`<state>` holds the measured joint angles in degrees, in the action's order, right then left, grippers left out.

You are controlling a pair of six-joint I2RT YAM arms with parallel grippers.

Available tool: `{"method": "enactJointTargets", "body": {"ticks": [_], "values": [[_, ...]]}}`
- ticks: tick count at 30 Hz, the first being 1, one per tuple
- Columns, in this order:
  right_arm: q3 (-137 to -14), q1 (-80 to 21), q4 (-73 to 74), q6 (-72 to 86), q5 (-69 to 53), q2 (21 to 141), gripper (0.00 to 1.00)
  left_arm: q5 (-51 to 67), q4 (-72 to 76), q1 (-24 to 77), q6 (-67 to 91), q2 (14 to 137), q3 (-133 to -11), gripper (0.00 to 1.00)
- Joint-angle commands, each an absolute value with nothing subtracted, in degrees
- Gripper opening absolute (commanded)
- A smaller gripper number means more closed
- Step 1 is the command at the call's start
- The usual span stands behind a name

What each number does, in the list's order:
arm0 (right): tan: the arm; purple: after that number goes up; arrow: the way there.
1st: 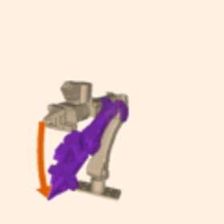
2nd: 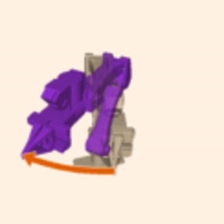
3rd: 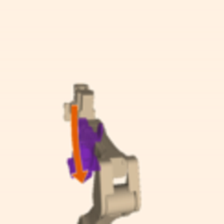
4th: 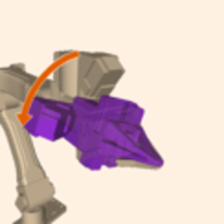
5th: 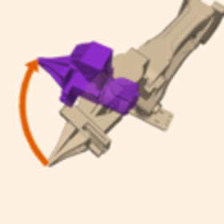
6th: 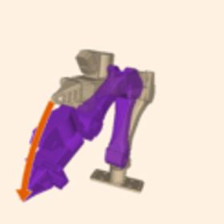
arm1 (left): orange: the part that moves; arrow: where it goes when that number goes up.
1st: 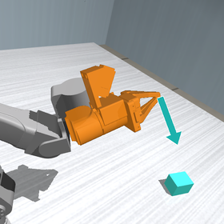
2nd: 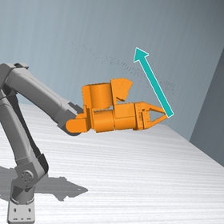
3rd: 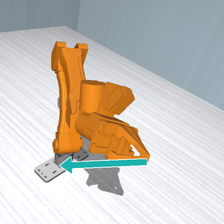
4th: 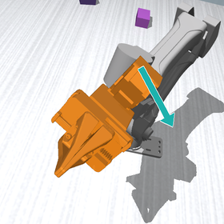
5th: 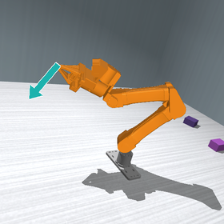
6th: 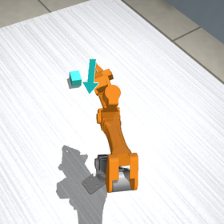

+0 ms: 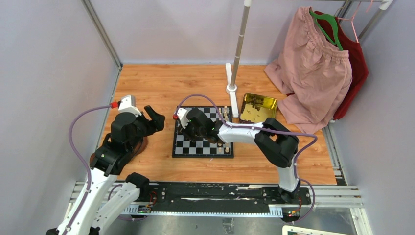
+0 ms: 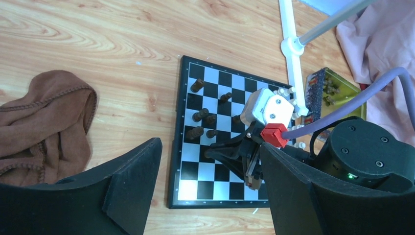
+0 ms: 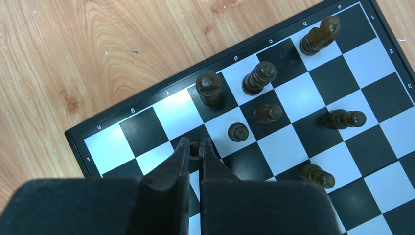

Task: Set up the chess pieces on the board
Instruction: Place the chess piece on the chessboard.

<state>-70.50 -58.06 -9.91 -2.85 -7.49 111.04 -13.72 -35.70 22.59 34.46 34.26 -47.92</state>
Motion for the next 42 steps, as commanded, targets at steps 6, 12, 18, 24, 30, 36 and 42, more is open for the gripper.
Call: {"method": "enactJointTargets", "body": {"ticks": [6,12,18,24,30,36,42], "values": [[-71.3,-59.1,-9.2,-4.0,-7.7,111.2,0.23,-14.2,-33.6,22.3,33.6,35.9,-47.8,0.82],[-71.7,-59.1,-8.4,-4.6,-8.0,110.1,0.27,-14.0,-33.0,22.3,33.5,36.3,-48.0,0.82],[-71.8,-59.3,-7.9,-4.7,-8.3,108.7,0.28,-14.0,-32.6,22.3,33.8,36.3,-47.9,0.82],[-71.8,-60.4,-6.8,-3.9,-7.6,104.8,0.28,-14.4,-32.2,22.3,33.9,36.3,-48.1,0.82],[-74.4,-60.3,-1.2,-2.6,-0.4,98.5,0.28,-14.8,-31.3,22.3,32.8,37.9,-49.3,0.82],[-78.4,-55.2,8.4,-0.5,11.5,94.7,0.29,-14.1,-31.0,22.3,32.1,39.5,-50.6,0.84],[-77.8,-42.4,13.7,5.3,15.4,91.6,0.29,-12.6,-30.8,22.3,32.5,40.1,-50.5,0.84]]}}
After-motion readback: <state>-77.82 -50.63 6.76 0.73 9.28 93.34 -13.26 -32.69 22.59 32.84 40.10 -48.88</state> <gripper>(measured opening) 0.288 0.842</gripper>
